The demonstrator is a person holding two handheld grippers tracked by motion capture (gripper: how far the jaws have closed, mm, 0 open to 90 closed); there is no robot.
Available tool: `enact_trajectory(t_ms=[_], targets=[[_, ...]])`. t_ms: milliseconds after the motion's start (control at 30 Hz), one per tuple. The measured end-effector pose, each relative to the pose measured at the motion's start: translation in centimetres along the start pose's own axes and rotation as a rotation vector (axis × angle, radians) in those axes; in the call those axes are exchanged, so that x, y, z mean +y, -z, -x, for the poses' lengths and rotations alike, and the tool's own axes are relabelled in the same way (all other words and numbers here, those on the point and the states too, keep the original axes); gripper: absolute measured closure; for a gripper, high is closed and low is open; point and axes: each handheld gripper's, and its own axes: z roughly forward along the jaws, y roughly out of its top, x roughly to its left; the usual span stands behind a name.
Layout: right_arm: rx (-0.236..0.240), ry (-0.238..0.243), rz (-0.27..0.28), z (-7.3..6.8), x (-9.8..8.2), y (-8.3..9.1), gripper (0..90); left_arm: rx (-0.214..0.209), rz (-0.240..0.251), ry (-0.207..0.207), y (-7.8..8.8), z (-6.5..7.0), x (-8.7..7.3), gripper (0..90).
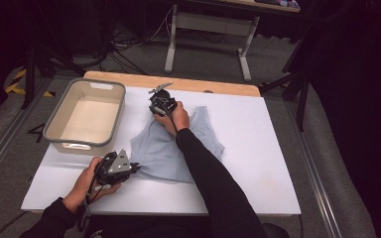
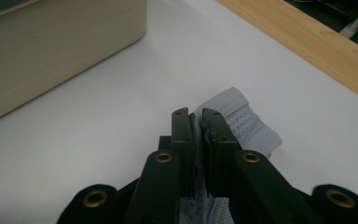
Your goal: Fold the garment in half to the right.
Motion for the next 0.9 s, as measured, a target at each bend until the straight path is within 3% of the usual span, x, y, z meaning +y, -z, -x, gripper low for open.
enact_trajectory(t_ms=[233,400,567,767,900], targets=[[0.018,-0.006,0.048,0.0,0.5,0.6,84.9,0.034,0.014,0.007,0.8,-0.3,-0.3,85.6],[0.036,-0.037,0.090,0.1,1.0,1.3,84.9,0.053,0.025,0.010,1.4,-0.5,-0.7,85.6],[0.041,-0.036,0.099,0.1,1.2,1.6,84.8,0.067,0.047,-0.011,1.8,-0.2,-0.4,85.8],[0.053,-0.012,0.110,-0.2,1.4,1.8,84.8,0.079,0.110,-0.036,2.0,0.5,0.0,85.9],[0.066,-0.005,0.126,-0.3,1.5,2.0,84.8,0.073,0.150,-0.024,2.2,0.6,0.4,86.0]])
